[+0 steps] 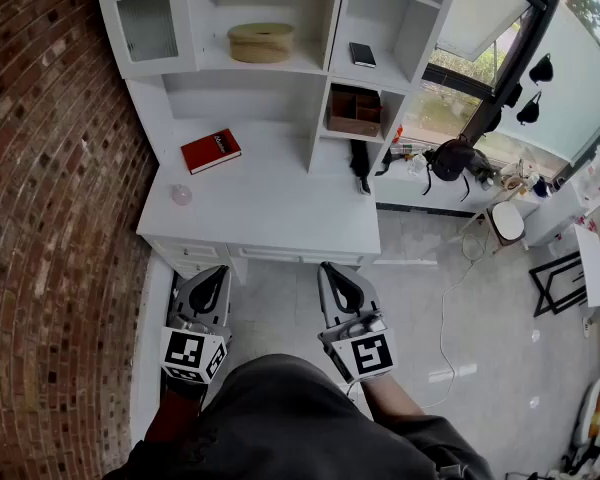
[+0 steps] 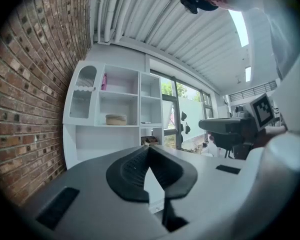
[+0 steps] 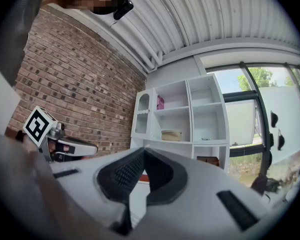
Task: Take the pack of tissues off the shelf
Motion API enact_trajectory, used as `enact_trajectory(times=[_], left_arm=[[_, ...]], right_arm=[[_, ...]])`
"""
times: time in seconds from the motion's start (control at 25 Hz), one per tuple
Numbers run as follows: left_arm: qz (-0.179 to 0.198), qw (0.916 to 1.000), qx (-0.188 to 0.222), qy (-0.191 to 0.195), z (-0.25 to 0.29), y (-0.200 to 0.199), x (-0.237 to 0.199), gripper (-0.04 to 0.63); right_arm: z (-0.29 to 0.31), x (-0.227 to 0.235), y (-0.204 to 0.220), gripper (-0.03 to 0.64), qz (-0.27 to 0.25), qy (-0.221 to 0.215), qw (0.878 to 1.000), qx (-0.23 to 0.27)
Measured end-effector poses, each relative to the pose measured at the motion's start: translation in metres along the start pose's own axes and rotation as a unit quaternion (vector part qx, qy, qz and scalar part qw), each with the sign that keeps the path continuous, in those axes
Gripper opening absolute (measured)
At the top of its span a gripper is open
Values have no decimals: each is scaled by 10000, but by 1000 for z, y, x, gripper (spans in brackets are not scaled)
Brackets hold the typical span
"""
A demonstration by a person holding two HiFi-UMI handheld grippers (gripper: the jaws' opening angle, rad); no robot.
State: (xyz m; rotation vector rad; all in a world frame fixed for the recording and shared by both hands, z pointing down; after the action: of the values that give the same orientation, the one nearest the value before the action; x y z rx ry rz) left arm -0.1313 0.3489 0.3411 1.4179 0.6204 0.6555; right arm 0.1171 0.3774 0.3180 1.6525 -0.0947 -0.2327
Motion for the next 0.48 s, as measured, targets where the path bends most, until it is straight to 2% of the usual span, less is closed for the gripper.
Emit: enact_trajectory(times=[0.48], left_arm=[[-90, 9999, -72, -17, 7, 6, 1, 0]], right_arm=[[4, 5, 10, 0, 55, -22, 9999, -141]])
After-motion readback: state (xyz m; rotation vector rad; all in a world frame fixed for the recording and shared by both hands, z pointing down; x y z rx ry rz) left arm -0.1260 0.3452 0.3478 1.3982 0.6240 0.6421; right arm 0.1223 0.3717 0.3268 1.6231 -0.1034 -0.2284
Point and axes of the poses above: the fingertips, and each gripper's own axes: z forward along the fingers, x to its right, y out of its underside, the point moved 9 cm from there along -z, backward along the fingers, and after that the axes turned 14 degrees about y, right-handed, at the moved point
